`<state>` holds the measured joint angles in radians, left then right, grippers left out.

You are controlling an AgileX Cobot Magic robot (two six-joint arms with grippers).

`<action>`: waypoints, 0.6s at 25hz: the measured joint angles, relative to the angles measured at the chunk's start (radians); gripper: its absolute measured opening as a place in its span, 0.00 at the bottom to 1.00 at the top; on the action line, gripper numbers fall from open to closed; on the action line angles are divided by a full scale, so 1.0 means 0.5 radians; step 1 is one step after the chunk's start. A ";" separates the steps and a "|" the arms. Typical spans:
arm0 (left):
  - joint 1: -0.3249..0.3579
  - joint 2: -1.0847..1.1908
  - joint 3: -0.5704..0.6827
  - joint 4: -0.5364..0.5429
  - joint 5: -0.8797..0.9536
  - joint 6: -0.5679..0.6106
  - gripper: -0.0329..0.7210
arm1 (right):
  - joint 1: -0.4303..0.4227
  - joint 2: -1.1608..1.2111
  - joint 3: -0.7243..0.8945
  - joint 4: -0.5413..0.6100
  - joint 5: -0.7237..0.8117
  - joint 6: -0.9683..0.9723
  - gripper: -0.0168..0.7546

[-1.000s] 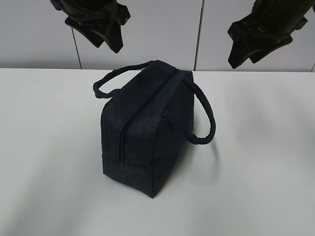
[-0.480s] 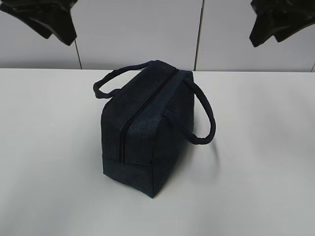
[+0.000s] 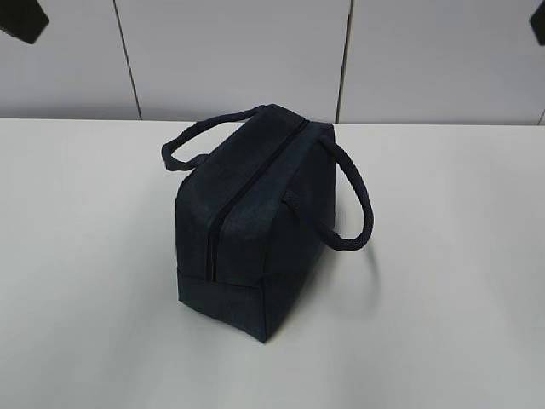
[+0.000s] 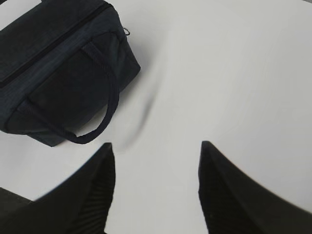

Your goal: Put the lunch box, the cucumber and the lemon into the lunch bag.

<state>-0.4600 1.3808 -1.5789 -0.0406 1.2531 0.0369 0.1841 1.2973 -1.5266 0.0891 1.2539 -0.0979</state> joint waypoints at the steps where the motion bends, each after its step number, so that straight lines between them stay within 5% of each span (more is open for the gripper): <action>1: 0.000 -0.036 0.008 -0.017 0.000 0.000 0.44 | 0.000 -0.056 0.037 0.000 0.003 0.000 0.56; 15: 0.000 -0.607 0.028 -0.259 0.024 -0.007 0.43 | 0.000 -1.020 0.629 0.000 0.023 0.005 0.56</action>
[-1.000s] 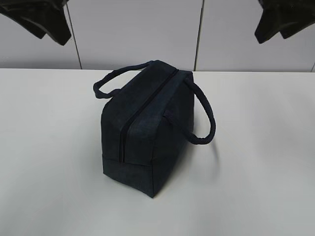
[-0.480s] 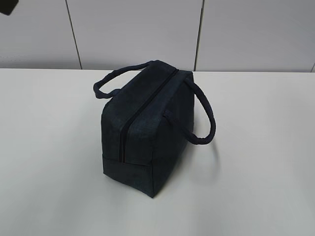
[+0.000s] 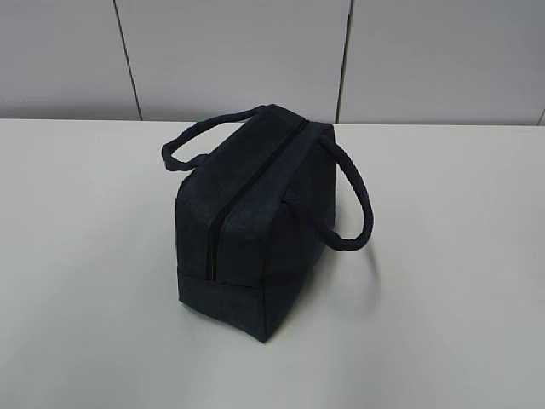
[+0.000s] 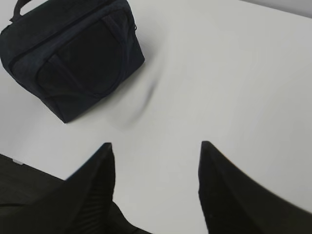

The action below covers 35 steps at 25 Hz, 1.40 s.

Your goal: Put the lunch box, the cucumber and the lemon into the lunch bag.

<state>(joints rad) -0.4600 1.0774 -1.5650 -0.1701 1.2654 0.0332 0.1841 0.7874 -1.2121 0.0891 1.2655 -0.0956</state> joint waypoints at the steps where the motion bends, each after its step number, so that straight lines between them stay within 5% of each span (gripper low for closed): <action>1: 0.000 -0.041 0.029 -0.010 0.000 0.000 0.43 | 0.000 -0.064 0.015 0.000 0.000 0.000 0.56; 13: 0.000 -0.838 0.757 -0.057 0.004 0.037 0.43 | 0.000 -0.545 0.164 0.004 0.013 0.008 0.56; 35: 0.000 -1.989 1.808 -0.114 -0.030 0.059 0.40 | 0.000 -1.487 1.105 0.044 0.020 0.008 0.56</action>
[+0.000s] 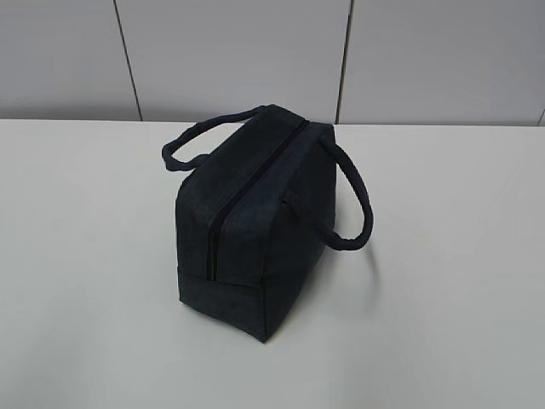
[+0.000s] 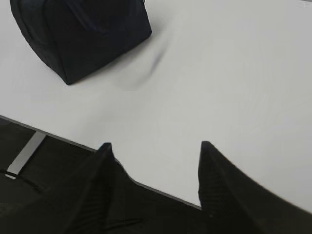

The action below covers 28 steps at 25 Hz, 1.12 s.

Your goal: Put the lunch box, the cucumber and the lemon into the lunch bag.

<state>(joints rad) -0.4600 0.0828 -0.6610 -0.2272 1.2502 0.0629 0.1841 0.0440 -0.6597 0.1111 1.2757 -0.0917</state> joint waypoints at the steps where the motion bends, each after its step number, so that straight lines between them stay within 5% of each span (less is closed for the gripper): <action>1: 0.000 -0.031 0.037 0.008 -0.023 0.005 0.40 | 0.000 -0.062 0.047 -0.021 0.000 -0.005 0.56; 12: 0.000 -0.126 0.285 0.094 -0.235 0.069 0.40 | 0.000 -0.123 0.258 -0.166 -0.068 -0.041 0.56; 28: 0.000 -0.126 0.305 0.102 -0.281 0.084 0.40 | 0.000 -0.123 0.327 -0.182 -0.237 -0.044 0.56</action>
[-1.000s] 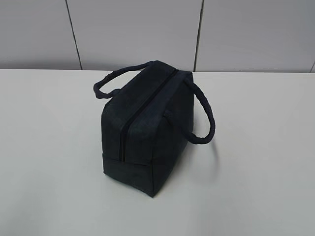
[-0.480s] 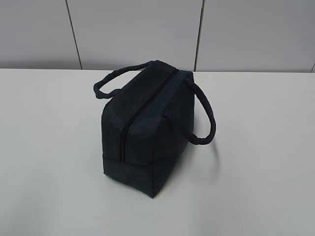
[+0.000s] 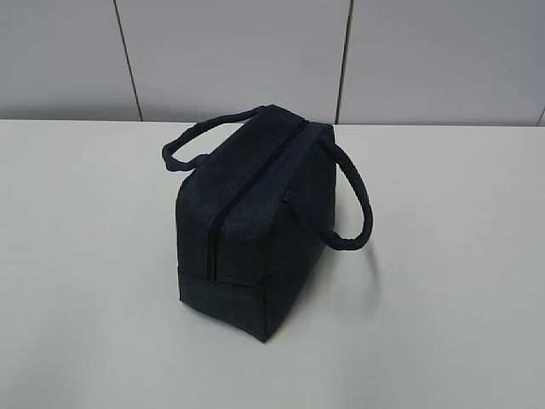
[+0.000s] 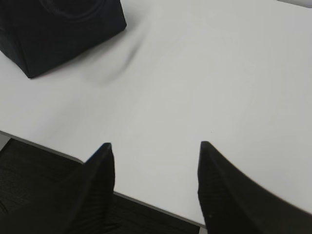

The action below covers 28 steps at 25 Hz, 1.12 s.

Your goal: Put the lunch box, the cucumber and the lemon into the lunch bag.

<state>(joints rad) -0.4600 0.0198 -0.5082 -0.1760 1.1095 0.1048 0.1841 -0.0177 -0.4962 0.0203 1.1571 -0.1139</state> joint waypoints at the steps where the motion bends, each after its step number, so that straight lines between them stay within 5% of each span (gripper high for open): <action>1: 0.005 0.000 0.000 0.000 0.000 0.000 0.40 | 0.000 0.000 0.000 0.000 0.000 0.000 0.56; 12: 0.516 0.000 0.000 0.061 0.000 0.000 0.40 | -0.277 0.000 0.000 -0.004 -0.007 0.000 0.56; 28: 0.546 -0.017 0.000 0.070 0.000 0.000 0.39 | -0.294 0.000 0.000 -0.004 -0.011 0.000 0.56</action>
<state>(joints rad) -0.1871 0.0113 -0.5082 -0.1412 1.1095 0.1048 0.0370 -0.0177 -0.4962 0.0183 1.1514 -0.1139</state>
